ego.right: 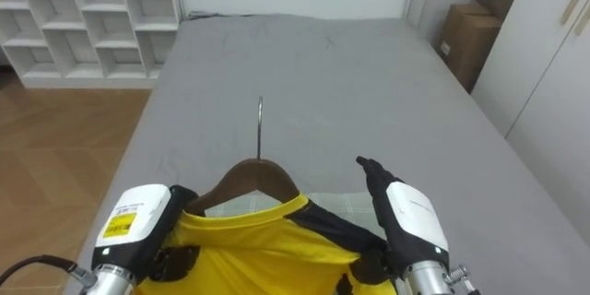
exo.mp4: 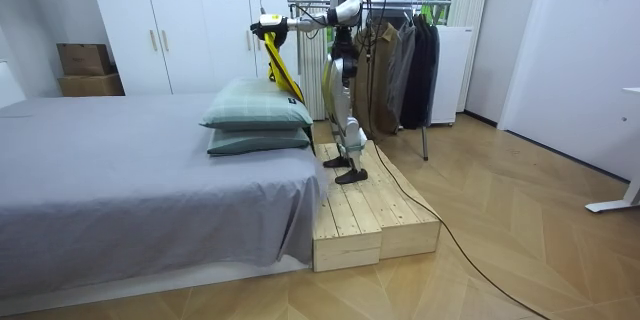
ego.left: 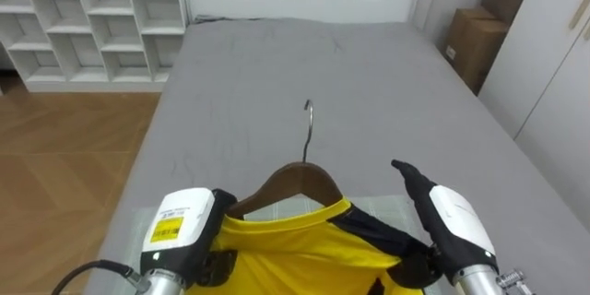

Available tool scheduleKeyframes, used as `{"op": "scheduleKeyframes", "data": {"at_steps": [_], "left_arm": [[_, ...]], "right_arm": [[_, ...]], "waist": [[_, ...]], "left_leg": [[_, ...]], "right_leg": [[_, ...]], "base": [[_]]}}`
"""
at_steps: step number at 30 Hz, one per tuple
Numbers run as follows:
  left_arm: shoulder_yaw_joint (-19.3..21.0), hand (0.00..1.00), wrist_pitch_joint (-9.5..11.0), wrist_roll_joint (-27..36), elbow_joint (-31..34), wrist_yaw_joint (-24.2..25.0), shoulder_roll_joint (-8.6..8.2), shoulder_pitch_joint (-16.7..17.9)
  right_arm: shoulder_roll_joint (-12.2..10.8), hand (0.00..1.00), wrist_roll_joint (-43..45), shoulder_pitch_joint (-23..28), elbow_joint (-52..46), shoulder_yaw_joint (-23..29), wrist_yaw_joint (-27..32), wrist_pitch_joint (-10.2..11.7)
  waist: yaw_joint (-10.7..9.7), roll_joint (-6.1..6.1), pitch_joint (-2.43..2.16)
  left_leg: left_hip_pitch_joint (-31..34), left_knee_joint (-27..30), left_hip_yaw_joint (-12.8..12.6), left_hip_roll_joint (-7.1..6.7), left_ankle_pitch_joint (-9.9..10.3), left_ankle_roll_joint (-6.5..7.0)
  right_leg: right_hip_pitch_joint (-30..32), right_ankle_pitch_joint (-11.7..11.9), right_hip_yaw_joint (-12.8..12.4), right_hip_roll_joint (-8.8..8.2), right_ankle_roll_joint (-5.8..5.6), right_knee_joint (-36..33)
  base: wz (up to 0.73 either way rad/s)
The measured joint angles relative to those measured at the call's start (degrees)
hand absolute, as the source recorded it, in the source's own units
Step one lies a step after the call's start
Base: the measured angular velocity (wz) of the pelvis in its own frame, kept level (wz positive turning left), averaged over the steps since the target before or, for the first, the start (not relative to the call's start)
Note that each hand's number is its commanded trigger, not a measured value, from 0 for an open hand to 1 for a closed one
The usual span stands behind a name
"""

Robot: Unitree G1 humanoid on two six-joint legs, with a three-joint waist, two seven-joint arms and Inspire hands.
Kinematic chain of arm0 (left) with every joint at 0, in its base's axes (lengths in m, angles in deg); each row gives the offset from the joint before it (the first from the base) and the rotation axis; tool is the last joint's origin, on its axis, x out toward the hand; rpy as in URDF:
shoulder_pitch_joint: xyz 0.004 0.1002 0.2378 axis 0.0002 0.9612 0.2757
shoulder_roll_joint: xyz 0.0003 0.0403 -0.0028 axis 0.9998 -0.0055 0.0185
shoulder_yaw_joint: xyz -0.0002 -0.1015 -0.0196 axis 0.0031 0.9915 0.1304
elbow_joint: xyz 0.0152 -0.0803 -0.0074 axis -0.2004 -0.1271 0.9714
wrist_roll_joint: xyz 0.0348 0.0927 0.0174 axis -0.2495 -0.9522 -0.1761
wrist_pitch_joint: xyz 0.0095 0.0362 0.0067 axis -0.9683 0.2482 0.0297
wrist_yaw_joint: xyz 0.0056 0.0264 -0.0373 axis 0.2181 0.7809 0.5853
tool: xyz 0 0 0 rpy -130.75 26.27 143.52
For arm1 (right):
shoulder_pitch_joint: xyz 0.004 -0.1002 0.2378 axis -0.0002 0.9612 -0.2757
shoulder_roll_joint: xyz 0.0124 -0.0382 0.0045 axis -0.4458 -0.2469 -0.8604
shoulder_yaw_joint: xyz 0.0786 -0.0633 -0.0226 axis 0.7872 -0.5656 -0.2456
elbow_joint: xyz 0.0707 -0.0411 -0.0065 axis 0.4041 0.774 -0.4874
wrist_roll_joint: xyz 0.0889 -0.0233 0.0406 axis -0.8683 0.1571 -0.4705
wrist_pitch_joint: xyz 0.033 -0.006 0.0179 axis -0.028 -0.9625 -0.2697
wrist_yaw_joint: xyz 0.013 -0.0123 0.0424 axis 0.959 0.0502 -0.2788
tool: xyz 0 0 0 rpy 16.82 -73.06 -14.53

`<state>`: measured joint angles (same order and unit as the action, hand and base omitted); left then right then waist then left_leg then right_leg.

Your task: Hang clothes

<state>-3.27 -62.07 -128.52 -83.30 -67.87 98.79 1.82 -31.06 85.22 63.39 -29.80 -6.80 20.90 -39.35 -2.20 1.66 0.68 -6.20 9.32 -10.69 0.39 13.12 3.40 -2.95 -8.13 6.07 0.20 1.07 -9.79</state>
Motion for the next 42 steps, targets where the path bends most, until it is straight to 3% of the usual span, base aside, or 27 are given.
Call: {"op": "scheduleKeyframes", "data": {"at_steps": [4, 16, 28, 33, 42], "left_arm": [[-0.8, 1.00, 0.3, 0.0, 0.0, -1.2, -0.15, -0.1], [-1.1, 1.00, 0.3, -2.4, 0.0, -1.6, -0.67, -0.1], [-2.2, 1.00, -0.7, -4.3, 0.0, -0.8, -1.67, 0.0], [-2.3, 1.00, -0.9, -7.8, -0.1, 0.0, -1.62, 0.1], [-2.3, 1.00, -1.0, -9.0, -0.1, 0.0, -1.57, 0.1]], "right_arm": [[0.0, 0.00, -1.2, -1.3, -0.1, -1.3, 0.0, 1.0], [0.1, 0.00, -2.5, -1.8, -0.1, -2.8, -3.3, 1.2], [-2.6, 0.00, -4.3, -2.2, 4.0, -3.4, -8.0, 0.3], [-2.7, 0.00, -4.3, -2.2, 6.8, -4.8, -10.0, -0.9], [-2.8, 0.00, -4.3, -3.3, 8.5, -4.8, -11.1, -1.0]], "waist": [[0.0, 0.15, 0.07], [0.9, 0.19, 0.04], [1.1, 0.08, 0.02], [1.1, -0.51, 0.01], [1.1, -1.10, -0.02]], "left_leg": [[0.1, 0.0, 0.0, -0.01, 0.0, 0.00], [0.7, 0.2, 1.3, -0.07, 0.0, 0.00], [0.6, 0.2, 1.6, -0.09, 0.0, 0.00], [0.7, 0.3, 1.6, -0.13, 0.0, 0.01], [0.8, 0.3, 2.2, -0.12, 0.0, 0.00]], "right_leg": [[0.0, 0.0, 0.1, 0.00, 0.00, 0.1], [0.1, 0.0, 1.2, -0.10, 0.00, 0.1], [-0.2, 0.0, 1.6, -0.17, 0.00, 0.2], [-0.1, 0.0, 1.5, -0.20, 0.00, 0.2], [-0.1, 0.0, 1.8, -0.20, 0.00, 0.2]], "base": [[0.00], [0.04], [0.01], [0.00], [0.01]]}}
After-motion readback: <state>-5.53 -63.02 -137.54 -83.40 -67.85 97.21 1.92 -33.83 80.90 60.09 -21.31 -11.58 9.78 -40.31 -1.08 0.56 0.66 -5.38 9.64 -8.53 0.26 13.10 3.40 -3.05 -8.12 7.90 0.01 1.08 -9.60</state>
